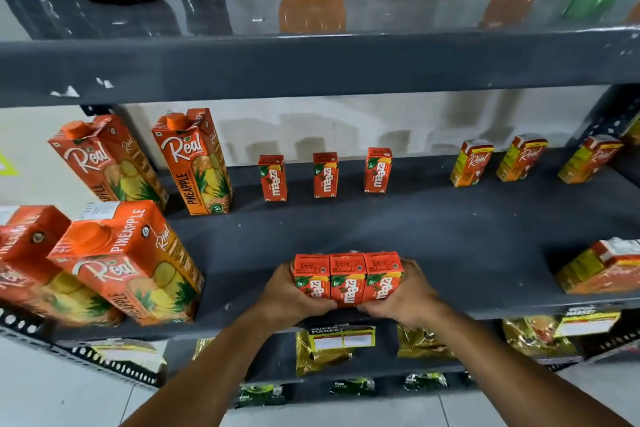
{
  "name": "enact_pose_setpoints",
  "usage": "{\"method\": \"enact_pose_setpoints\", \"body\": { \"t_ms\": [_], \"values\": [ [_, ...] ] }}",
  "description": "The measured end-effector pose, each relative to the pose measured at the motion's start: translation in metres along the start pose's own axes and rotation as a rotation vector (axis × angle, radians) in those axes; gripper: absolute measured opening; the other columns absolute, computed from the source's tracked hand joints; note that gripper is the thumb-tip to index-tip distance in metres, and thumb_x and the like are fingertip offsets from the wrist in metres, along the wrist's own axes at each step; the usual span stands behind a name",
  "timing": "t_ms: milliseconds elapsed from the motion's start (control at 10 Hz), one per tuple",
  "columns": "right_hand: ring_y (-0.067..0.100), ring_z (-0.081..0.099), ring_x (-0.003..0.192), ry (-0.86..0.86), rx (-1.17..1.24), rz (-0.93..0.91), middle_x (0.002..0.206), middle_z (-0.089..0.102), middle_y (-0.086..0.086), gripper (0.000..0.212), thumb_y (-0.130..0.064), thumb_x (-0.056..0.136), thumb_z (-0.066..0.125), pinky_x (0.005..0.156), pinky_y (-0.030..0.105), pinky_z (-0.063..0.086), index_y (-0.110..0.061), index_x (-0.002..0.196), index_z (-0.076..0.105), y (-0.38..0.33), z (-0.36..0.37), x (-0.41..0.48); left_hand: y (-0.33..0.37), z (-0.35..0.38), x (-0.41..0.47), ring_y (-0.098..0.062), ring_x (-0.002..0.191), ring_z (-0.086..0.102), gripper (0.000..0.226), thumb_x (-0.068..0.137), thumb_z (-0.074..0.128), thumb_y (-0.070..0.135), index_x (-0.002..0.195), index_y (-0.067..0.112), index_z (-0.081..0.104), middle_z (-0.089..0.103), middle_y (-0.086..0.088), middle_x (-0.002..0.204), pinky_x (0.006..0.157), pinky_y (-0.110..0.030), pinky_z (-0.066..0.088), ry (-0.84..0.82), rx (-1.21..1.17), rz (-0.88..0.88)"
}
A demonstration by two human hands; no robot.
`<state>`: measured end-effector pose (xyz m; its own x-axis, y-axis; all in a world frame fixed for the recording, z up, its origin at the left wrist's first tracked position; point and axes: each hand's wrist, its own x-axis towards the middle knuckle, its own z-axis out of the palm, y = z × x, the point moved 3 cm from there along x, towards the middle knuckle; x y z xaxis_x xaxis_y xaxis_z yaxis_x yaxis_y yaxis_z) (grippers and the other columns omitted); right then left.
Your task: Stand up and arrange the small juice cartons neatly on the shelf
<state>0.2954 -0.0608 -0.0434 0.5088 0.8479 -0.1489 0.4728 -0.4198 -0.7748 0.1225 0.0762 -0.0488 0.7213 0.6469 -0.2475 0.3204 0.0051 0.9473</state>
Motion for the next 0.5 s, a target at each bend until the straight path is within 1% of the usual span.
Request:
{"method": "enact_pose_setpoints", "body": {
  "t_ms": [100,200,300,400,500],
  "values": [
    [0.002,0.072,0.076,-0.032,0.005,0.003,0.085,0.076,-0.007,0.044,-0.026,0.046,0.093,0.082,0.033,0.06,-0.029,0.083,0.071,-0.002,-0.001,-0.001,-0.003,0.002,-0.003,-0.012,0.082,0.072,0.058,0.049,0.091,-0.001,0.096,0.021,0.064,0.074,-0.006,0.093,0.073,-0.03,0.058,0.044,0.013,-0.019],
    [0.0,0.072,0.078,-0.05,0.022,0.009,0.086,0.076,-0.008,0.048,-0.026,0.047,0.094,0.082,0.033,0.06,-0.029,0.088,0.071,-0.003,-0.003,-0.001,-0.001,0.0,-0.004,-0.013,0.085,0.072,0.062,0.044,0.094,0.007,0.098,0.02,0.065,0.075,-0.005,0.094,0.079,-0.036,0.058,0.054,0.026,-0.024],
    [0.003,0.071,0.082,-0.05,0.002,-0.015,0.092,0.075,-0.009,0.049,-0.023,0.049,0.095,0.086,0.034,0.059,-0.03,0.089,0.068,-0.006,0.0,-0.003,0.002,0.001,-0.007,-0.015,0.088,0.071,0.067,0.043,0.096,0.008,0.101,0.019,0.066,0.075,-0.003,0.093,0.086,-0.045,0.056,0.032,0.037,-0.005],
    [0.008,0.069,0.095,-0.069,-0.014,-0.034,0.104,0.072,-0.007,0.063,-0.024,0.048,0.096,0.094,0.037,0.055,-0.032,0.102,0.065,-0.008,-0.003,-0.004,0.01,0.004,-0.014,-0.016,0.092,0.071,0.075,0.038,0.098,0.012,0.104,0.022,0.064,0.075,-0.003,0.096,0.087,-0.047,0.056,0.013,0.039,0.013],
    [0.008,0.043,0.132,-0.107,0.085,-0.094,0.146,0.043,-0.009,0.12,-0.022,0.054,0.093,0.11,0.037,0.039,-0.033,0.15,0.021,-0.003,-0.017,-0.017,0.017,0.005,-0.027,-0.018,0.109,0.064,0.118,0.031,0.099,0.024,0.134,0.026,0.041,0.063,-0.005,0.122,0.092,-0.046,0.052,0.045,-0.016,0.114]
  ]
}}
